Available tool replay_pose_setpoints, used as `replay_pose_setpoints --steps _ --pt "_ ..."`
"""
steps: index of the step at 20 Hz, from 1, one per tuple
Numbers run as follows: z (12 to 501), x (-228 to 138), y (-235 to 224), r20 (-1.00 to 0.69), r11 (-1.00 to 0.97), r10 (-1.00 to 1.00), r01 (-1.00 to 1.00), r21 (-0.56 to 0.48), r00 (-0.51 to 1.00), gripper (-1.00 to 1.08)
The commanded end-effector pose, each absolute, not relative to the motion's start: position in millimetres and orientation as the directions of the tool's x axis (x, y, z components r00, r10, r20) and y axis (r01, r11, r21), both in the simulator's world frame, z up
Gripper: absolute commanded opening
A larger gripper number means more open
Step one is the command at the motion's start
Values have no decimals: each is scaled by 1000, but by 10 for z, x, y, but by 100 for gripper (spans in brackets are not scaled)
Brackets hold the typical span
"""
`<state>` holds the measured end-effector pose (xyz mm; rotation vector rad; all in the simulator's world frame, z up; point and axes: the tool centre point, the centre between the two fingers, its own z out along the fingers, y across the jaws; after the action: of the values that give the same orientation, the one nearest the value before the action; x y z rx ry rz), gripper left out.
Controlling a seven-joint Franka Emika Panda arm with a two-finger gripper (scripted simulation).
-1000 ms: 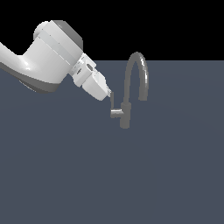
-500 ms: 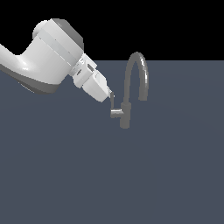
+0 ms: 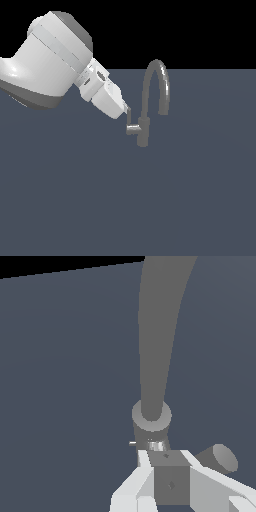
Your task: Turn on the faucet by rotating a designated handle.
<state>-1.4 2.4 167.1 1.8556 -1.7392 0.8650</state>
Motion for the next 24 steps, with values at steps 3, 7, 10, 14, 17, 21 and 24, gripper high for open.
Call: replay_pose_setpoints --steps 3,7,10,14,17,21,24 --pt "1657 -61 15 707 -102 -707 -991 -90 8 -100" --pt "1609 -197 -11 707 -99 -707 -991 -90 7 -100" --pt "1572 -301 -32 707 -97 -707 -991 -89 6 -100" --pt "1522 -440 -57 707 -95 -707 -991 -89 4 -100" --pt "1483 -547 -76 707 -93 -707 -992 -89 3 -100" --pt "1469 -495 -5 706 -110 -708 -989 -103 5 -100" --pt "1334 -576 -35 707 -105 -708 -990 -99 4 -100"
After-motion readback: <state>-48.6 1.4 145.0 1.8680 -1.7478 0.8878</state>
